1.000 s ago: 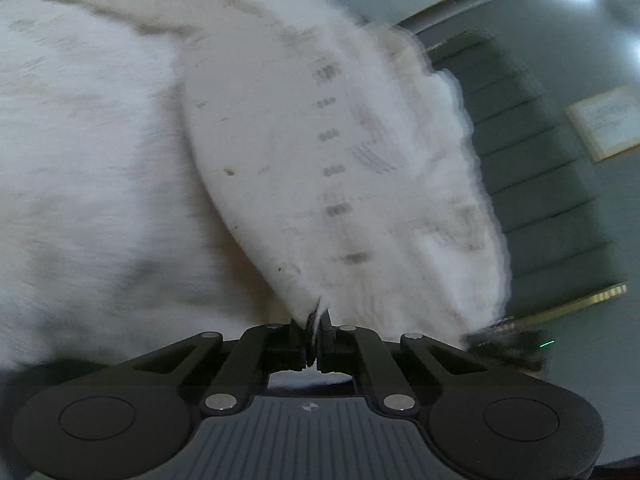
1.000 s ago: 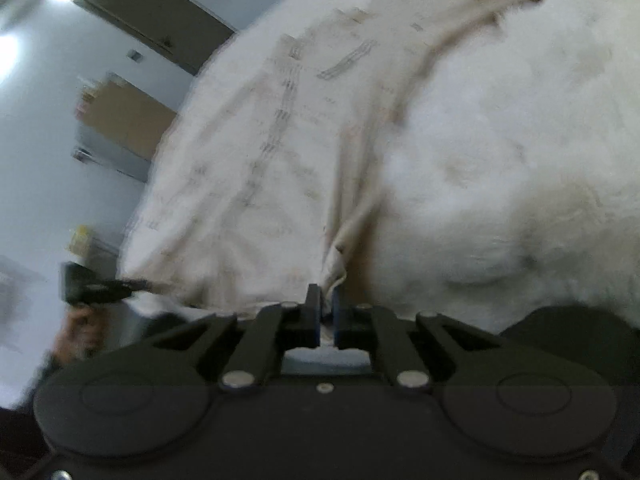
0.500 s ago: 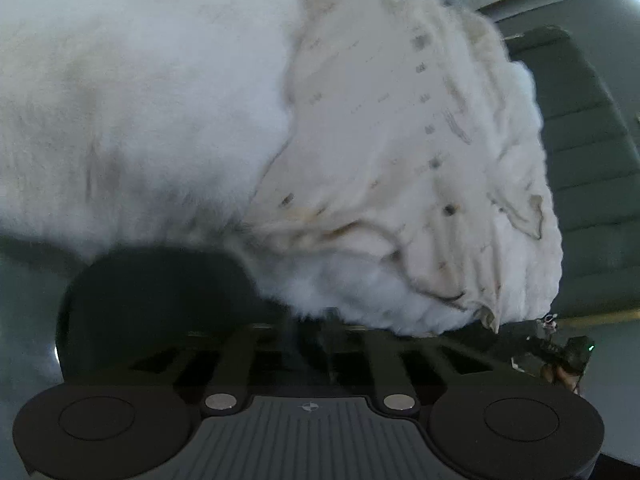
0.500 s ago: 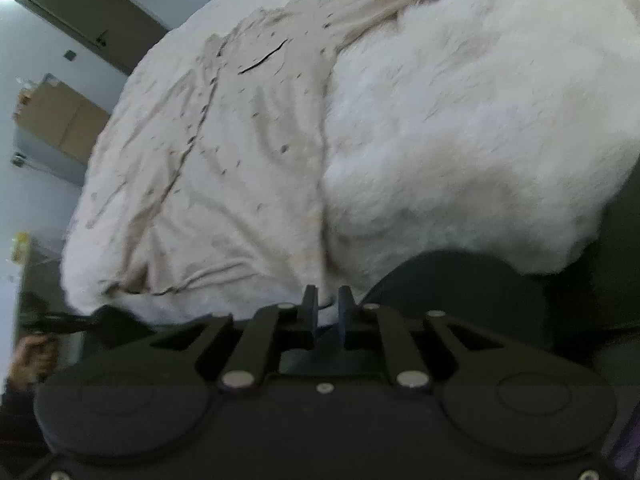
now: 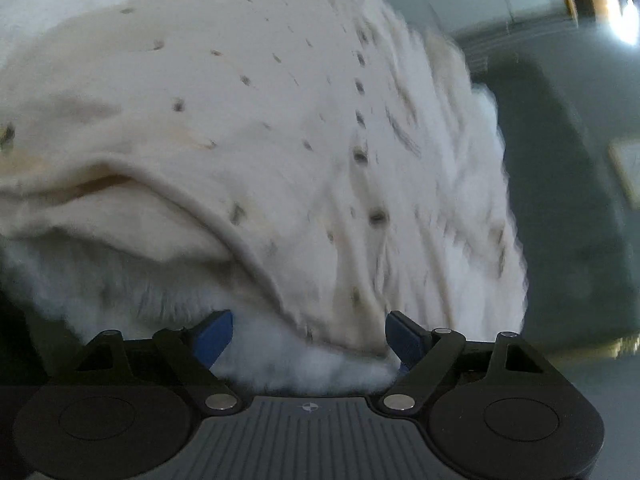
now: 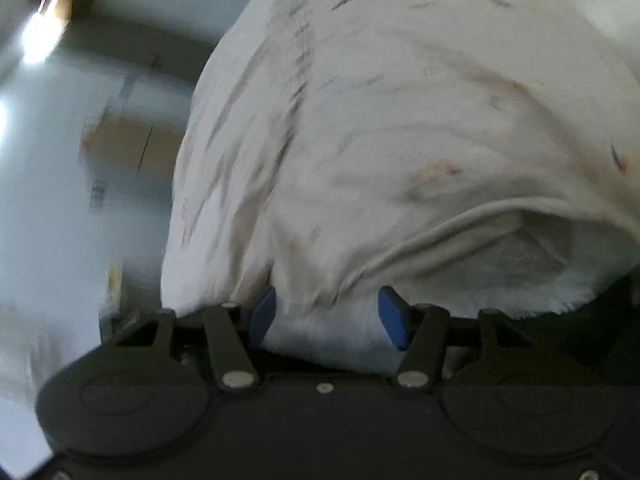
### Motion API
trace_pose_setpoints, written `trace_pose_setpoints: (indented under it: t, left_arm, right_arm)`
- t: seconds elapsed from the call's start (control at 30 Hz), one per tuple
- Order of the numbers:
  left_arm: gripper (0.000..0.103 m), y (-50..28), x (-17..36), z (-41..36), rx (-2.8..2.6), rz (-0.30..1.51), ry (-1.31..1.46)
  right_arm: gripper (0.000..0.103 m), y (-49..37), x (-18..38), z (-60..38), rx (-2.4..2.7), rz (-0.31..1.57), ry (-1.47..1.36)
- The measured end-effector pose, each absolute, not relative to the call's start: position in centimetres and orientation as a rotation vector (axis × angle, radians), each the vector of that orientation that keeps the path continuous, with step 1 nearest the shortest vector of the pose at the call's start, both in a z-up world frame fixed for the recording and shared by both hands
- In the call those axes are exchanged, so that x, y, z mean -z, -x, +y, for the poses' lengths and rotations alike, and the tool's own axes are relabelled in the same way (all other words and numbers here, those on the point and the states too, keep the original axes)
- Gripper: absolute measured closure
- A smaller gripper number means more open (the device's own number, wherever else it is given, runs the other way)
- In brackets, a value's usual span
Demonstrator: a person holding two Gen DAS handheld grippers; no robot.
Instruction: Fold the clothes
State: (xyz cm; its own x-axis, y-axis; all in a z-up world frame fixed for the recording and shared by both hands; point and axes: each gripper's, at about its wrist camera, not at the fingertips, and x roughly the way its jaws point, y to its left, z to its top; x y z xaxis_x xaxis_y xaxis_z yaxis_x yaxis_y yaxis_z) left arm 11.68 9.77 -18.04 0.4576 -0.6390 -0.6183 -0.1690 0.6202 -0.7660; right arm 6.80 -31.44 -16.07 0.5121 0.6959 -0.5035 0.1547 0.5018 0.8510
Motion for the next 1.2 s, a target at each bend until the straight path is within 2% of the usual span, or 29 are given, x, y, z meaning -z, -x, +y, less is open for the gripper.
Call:
trace_pose_setpoints:
  t: [0.07,0.1,0.13,0.17,0.2,0.23,0.3,0.47,0.6,0.67,0.7,0.73,0.77,0.83,0.9,0.93,0.97,1.0,1.03,1.1,1.2]
  left_arm:
    - [0.025,-11.9,18.5,9.2,0.330,1.050,0.903]
    - [0.036,-11.9,18.6,8.8,0.320,1.030,0.905]
    - [0.065,-11.8,18.6,8.2,0.308,1.005,0.907]
    - [0.080,-11.5,18.4,7.6,0.299,0.980,0.906]
    - [0.099,-11.0,18.1,7.1,0.295,0.965,0.911]
    - [0.100,-10.4,17.8,7.0,0.297,0.961,0.928]
    - [0.100,-8.5,16.9,6.7,0.331,0.966,1.010]
    - [0.100,-5.5,14.2,5.5,0.371,0.987,0.995]
    - [0.096,-5.2,14.7,5.1,0.333,1.148,0.918]
    - [0.076,-5.0,13.5,5.0,0.374,1.136,0.869]
    - [0.055,-5.1,12.5,4.7,0.404,1.093,0.824]
    - [0.037,-5.5,11.2,4.1,0.433,1.017,0.758]
    - [0.033,-5.8,9.8,3.5,0.460,0.940,0.691]
    - [0.033,-7.0,8.4,2.6,0.456,0.837,0.595]
    - [0.033,-9.1,9.0,1.7,0.456,0.803,0.562]
    - [0.034,-10.0,9.6,1.3,0.451,0.799,0.563]
    - [0.035,-10.7,10.8,1.2,0.450,0.830,0.607]
    - [0.044,-11.3,12.5,1.1,0.451,0.874,0.664]
    - [0.052,-11.6,13.8,0.9,0.439,0.909,0.701]
    - [0.056,-11.4,15.6,1.4,0.432,0.950,0.775]
    - [0.055,-9.7,15.3,2.4,0.471,0.921,0.782]
  right_arm:
    - [0.052,-6.8,17.6,-31.3,-0.349,0.973,-1.122]
    - [0.060,-6.7,18.4,-31.2,-0.318,0.954,-1.187]
    - [0.097,-6.6,19.0,-31.1,-0.329,0.915,-1.247]
    - [0.101,-6.6,19.2,-31.0,-0.338,0.901,-1.262]
    - [0.101,-6.5,19.1,-31.0,-0.358,0.875,-1.285]
    - [0.102,-6.0,18.4,-31.2,-0.384,0.840,-1.300]
    - [0.102,-5.6,17.0,-31.8,-0.423,0.836,-1.271]
    - [0.100,-3.8,13.2,-32.9,-0.433,0.890,-1.088]
    - [0.095,-3.7,14.2,-33.0,-0.354,1.099,-0.854]
    - [0.092,-3.3,13.7,-33.7,-0.357,1.105,-0.833]
    - [0.090,-2.9,12.6,-33.8,-0.402,1.057,-0.828]
    - [0.082,-2.8,11.2,-33.8,-0.447,0.996,-0.805]
    - [0.071,-2.9,10.1,-33.6,-0.470,0.948,-0.771]
    - [0.063,-3.9,7.7,-32.2,-0.487,0.820,-0.640]
    - [0.064,-4.8,6.5,-30.7,-0.496,0.749,-0.545]
    - [0.070,-5.7,6.6,-29.8,-0.515,0.735,-0.519]
    - [0.082,-6.5,6.8,-29.0,-0.535,0.721,-0.492]
    - [0.092,-7.4,7.0,-28.2,-0.554,0.707,-0.466]
    - [0.103,-8.7,8.7,-26.7,-0.480,0.810,-0.396]
    - [0.103,-9.0,10.7,-25.4,-0.427,0.949,-0.316]
    - [0.103,-5.9,13.3,-23.6,-0.638,1.116,-0.261]
